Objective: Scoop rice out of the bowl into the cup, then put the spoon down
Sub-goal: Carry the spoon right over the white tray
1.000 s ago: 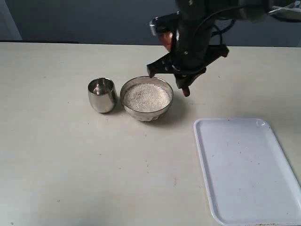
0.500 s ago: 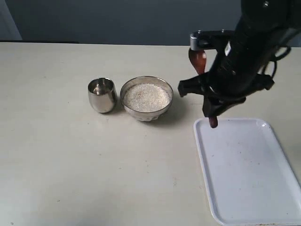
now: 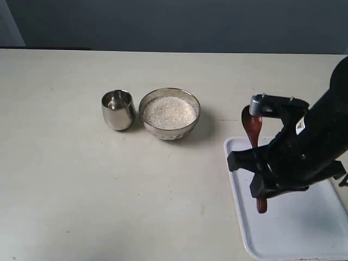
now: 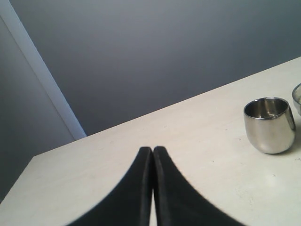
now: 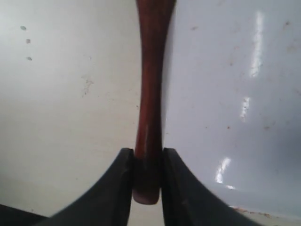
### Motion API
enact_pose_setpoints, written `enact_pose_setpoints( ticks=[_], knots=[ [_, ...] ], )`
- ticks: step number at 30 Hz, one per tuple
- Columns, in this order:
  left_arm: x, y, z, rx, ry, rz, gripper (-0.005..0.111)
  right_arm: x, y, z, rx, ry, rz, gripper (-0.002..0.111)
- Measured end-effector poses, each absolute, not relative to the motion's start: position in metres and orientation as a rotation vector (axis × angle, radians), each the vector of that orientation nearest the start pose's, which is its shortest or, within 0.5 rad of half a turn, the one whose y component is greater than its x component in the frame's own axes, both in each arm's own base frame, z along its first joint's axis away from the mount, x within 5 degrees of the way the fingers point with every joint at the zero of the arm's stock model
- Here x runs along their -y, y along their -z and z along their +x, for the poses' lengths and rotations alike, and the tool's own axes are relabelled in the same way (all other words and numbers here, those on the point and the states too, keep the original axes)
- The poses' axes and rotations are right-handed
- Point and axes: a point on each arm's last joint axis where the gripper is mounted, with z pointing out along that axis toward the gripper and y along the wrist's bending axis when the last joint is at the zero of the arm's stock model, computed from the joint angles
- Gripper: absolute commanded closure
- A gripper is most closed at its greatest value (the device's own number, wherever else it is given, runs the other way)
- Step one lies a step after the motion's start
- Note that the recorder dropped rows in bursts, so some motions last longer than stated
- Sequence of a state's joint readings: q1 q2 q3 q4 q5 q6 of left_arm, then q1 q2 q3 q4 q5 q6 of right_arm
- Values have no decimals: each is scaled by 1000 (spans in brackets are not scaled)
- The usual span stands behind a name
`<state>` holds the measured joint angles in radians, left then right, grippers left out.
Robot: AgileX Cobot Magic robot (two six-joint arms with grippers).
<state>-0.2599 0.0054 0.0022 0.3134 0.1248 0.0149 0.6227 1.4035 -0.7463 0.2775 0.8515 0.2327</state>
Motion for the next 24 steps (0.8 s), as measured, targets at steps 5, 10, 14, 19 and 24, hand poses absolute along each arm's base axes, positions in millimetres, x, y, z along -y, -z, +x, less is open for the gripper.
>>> enact_pose_setpoints(
  ticks=[5, 10, 14, 19, 24],
  knots=[
    [11, -201, 56, -1550, -82, 437, 106, -147, -195, 172, -3048, -420, -314, 109],
    [11, -201, 56, -1550, -82, 437, 106, -147, -195, 173, -3037, -426, -309, 109],
    [11, -201, 56, -1550, -82, 437, 106, -146, -195, 173, -3041, -400, -304, 109],
    [11, -201, 56, -1550, -82, 437, 106, -141, -194, 170, -3090, -325, -277, 109],
    [11, -201, 56, -1550, -82, 437, 106, -139, -193, 167, -3136, -295, -277, 109]
  ],
)
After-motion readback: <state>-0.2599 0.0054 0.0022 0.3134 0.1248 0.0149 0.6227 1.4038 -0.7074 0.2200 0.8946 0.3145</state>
